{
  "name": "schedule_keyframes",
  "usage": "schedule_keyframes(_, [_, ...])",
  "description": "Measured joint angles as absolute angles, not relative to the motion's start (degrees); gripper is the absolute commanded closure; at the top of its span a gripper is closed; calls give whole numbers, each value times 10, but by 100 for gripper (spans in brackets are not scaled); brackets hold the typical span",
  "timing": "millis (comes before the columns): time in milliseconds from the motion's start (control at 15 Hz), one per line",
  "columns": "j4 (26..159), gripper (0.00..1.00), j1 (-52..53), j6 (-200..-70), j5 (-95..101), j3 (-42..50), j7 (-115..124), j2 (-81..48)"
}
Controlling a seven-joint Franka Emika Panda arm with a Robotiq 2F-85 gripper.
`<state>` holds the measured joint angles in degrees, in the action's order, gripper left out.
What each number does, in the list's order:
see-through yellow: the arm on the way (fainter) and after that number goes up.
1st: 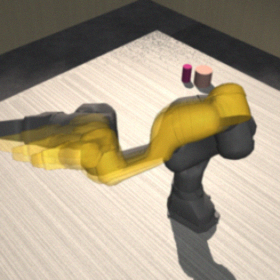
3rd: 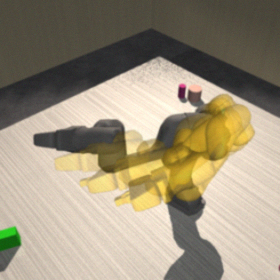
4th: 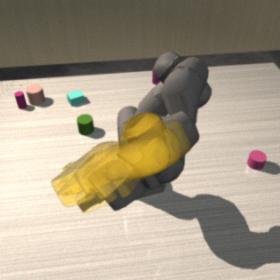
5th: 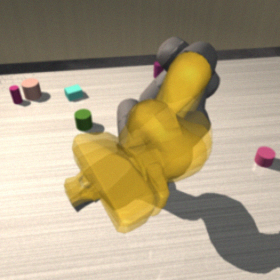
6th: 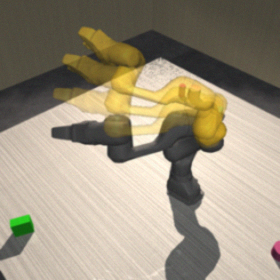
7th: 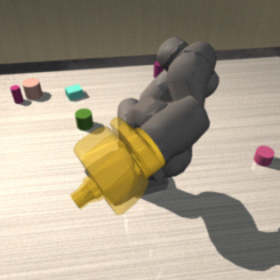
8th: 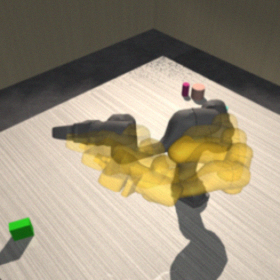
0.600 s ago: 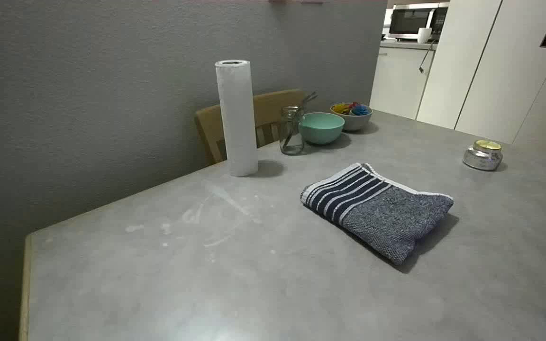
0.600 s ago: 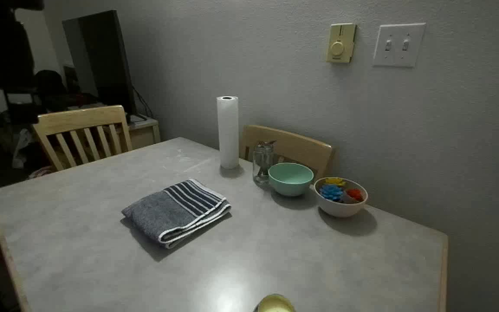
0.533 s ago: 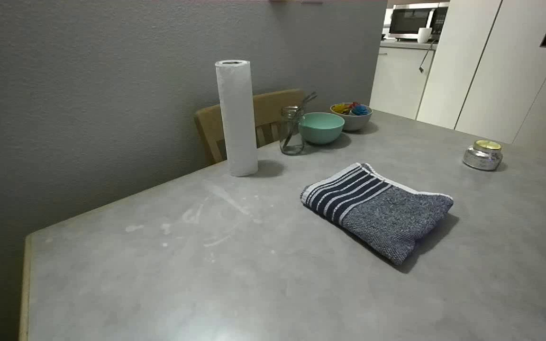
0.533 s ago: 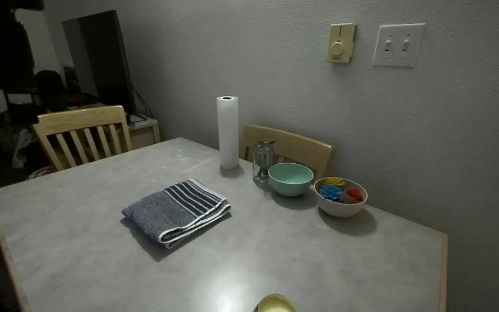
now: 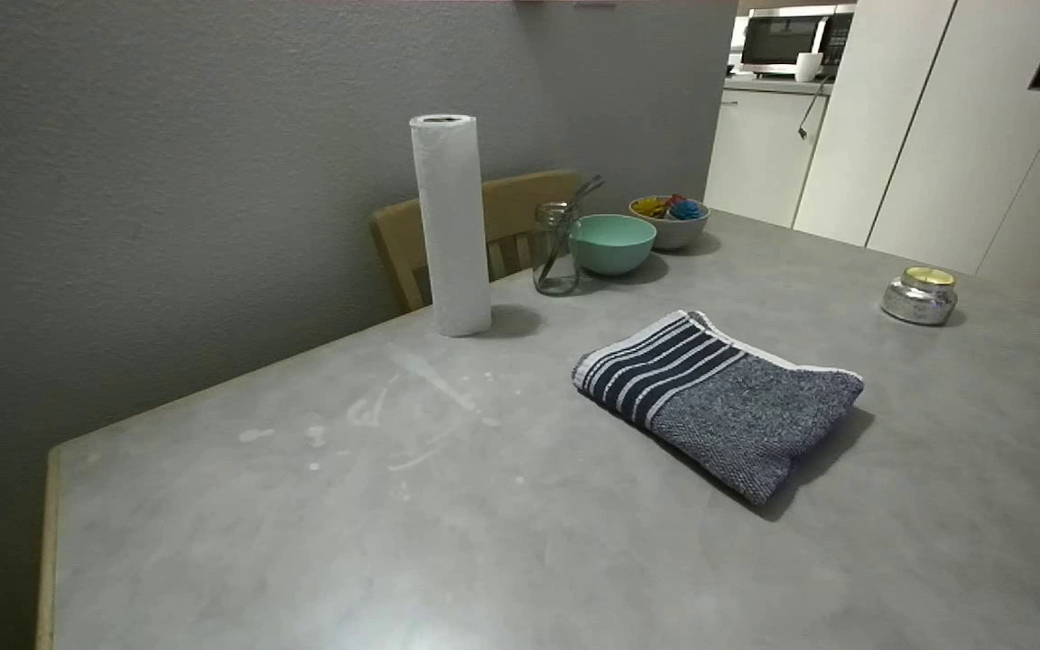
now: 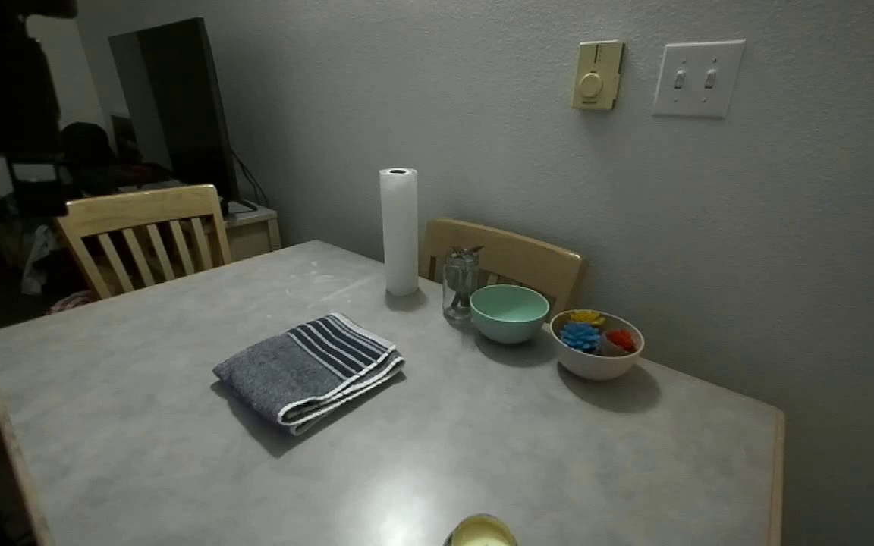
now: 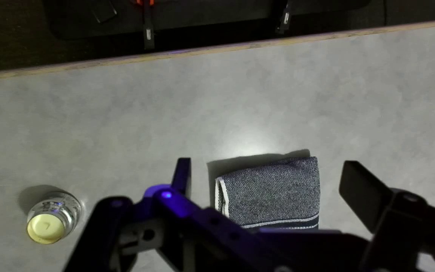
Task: Unfold the towel once
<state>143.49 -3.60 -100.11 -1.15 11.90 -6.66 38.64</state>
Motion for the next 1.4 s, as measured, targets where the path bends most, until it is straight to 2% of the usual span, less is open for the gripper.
schedule_keyframes(333, [1434, 0, -33, -1017, -21, 120, -96, 362])
schedule_keyframes(933, [1394, 0, 6, -1057, -82, 113, -192, 131])
schedule_keyframes(1400, [1385, 0, 4, -1058, -105, 104, -190, 112])
